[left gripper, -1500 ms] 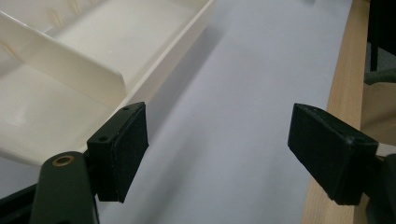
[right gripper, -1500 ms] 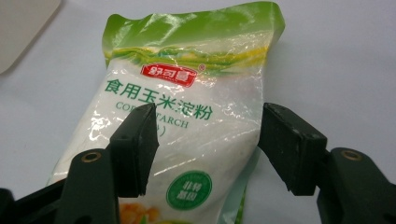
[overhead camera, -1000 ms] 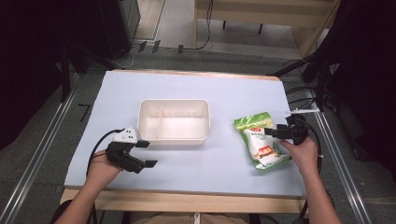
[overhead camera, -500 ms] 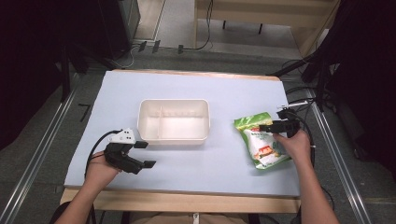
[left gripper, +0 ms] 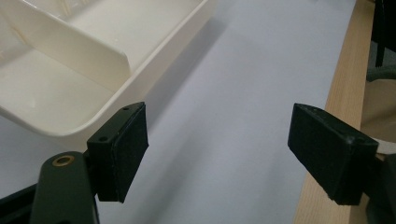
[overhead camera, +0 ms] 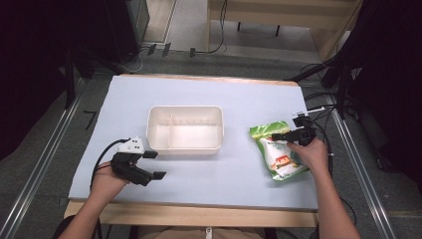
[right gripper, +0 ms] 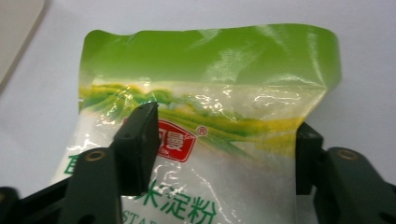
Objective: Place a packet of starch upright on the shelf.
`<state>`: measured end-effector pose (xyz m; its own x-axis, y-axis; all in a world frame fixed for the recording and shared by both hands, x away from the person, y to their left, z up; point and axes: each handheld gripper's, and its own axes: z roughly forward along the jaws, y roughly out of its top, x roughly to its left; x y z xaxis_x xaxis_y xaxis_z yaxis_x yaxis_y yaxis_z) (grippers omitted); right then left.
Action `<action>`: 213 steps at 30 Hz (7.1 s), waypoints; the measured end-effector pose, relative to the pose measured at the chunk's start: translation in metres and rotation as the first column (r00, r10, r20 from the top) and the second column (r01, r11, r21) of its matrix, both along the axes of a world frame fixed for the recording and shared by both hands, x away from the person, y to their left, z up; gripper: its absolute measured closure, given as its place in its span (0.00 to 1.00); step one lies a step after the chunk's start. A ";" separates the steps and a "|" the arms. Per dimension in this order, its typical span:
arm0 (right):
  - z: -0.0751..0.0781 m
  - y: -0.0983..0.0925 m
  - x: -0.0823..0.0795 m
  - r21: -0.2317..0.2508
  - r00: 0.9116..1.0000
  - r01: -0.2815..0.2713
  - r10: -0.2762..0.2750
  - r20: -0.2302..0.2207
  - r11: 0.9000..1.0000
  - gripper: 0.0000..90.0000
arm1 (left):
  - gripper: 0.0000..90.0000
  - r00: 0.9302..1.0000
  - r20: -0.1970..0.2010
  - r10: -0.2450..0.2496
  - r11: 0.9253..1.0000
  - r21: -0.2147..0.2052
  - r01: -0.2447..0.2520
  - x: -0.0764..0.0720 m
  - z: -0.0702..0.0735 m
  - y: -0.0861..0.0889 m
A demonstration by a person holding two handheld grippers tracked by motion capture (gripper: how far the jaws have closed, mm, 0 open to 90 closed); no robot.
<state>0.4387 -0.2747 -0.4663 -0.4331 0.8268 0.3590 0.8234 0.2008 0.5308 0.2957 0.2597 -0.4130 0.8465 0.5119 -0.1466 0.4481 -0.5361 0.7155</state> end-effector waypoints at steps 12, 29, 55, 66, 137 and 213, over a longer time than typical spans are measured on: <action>0.002 0.003 -0.004 0.018 0.999 -0.030 0.031 -0.044 0.999 0.94 | 0.23 1.000 -0.001 0.001 1.000 0.000 -0.001 0.000 0.000 -0.001; 0.029 0.010 -0.016 -0.037 1.000 -0.020 0.021 0.014 0.999 0.98 | 0.23 1.000 0.004 0.003 1.000 -0.014 -0.003 -0.001 0.002 0.001; 0.102 0.021 -0.075 0.007 0.980 -0.084 0.082 0.182 0.996 0.99 | 0.23 1.000 0.004 -0.003 1.000 -0.007 0.003 -0.001 0.002 0.000; 0.131 0.021 -0.087 0.051 0.963 -0.090 0.074 0.259 0.995 1.00 | 0.23 1.000 0.008 0.001 1.000 -0.011 0.000 -0.001 0.002 0.001; 0.240 0.151 -0.031 0.110 0.902 -0.264 0.205 0.380 0.958 1.00 | 0.23 0.999 -0.025 0.032 0.995 -0.094 -0.034 0.001 0.000 0.007; 0.116 0.230 0.040 0.129 0.960 -0.244 0.220 0.175 0.961 0.93 | 0.23 0.999 -0.027 0.020 0.997 -0.067 -0.022 0.002 -0.001 0.005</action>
<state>0.4785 -0.0450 -0.3502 -0.6673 0.6399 0.3811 0.6670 0.2857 0.6881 0.2974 0.2647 -0.4139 0.8312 0.5175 -0.2032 0.4774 -0.4772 0.7378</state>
